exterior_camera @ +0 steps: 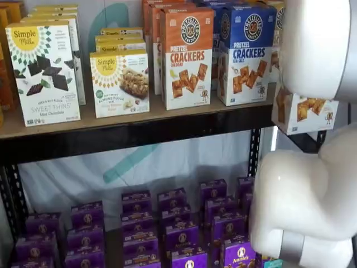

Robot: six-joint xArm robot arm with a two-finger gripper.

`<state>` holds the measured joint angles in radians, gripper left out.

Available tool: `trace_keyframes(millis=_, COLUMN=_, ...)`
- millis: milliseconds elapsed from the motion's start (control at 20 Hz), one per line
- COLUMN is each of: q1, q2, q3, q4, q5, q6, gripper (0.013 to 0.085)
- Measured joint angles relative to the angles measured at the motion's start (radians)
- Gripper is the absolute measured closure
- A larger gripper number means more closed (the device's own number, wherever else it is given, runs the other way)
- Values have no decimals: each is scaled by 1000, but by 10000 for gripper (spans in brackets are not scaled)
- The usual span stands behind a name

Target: Retrieve the yellow and white box located on the top shelf, the sixth one from the left

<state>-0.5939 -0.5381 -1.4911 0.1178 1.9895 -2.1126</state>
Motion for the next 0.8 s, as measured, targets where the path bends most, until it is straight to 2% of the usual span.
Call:
trace_keyframes(millis=250, q1=61, q2=-37, q3=24, q4=8, q5=41, q6=68, gripper=410)
trace_keyframes(millis=800, q1=223, q2=-90, q3=65, q4=21, q5=86, q6=237, gripper=410)
